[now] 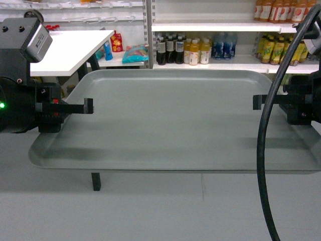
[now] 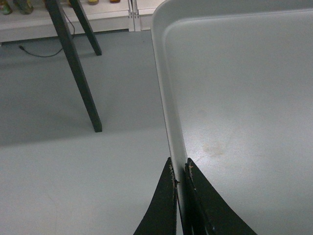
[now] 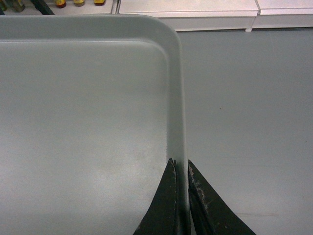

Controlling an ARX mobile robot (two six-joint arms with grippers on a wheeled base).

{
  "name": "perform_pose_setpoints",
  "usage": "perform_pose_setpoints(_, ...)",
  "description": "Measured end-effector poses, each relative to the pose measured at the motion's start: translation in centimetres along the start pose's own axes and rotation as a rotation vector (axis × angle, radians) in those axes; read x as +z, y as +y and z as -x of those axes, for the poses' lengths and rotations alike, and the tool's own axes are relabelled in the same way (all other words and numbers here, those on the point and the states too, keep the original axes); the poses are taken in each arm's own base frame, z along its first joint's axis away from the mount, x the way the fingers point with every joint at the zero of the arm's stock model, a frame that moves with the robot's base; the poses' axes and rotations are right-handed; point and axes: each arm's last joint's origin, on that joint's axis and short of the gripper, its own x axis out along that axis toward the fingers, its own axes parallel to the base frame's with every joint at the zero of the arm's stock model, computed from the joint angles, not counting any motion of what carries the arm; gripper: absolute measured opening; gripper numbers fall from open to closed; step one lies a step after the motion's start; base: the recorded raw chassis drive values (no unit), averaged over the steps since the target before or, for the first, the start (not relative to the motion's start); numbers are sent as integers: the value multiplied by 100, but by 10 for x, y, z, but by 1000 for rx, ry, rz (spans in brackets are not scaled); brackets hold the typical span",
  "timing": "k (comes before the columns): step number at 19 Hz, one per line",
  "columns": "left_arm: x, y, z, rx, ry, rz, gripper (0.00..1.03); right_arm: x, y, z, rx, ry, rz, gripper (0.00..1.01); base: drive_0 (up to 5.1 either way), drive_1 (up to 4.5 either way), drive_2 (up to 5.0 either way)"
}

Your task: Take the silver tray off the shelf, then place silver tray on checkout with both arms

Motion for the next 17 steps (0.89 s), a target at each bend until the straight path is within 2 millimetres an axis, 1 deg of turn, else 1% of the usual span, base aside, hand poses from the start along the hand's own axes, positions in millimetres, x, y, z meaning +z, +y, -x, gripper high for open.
perform_pose_setpoints(17, 1, 0, 0, 1, -5, 0, 3, 1, -1, 0, -6, -3, 1, 3, -501, 245, 245)
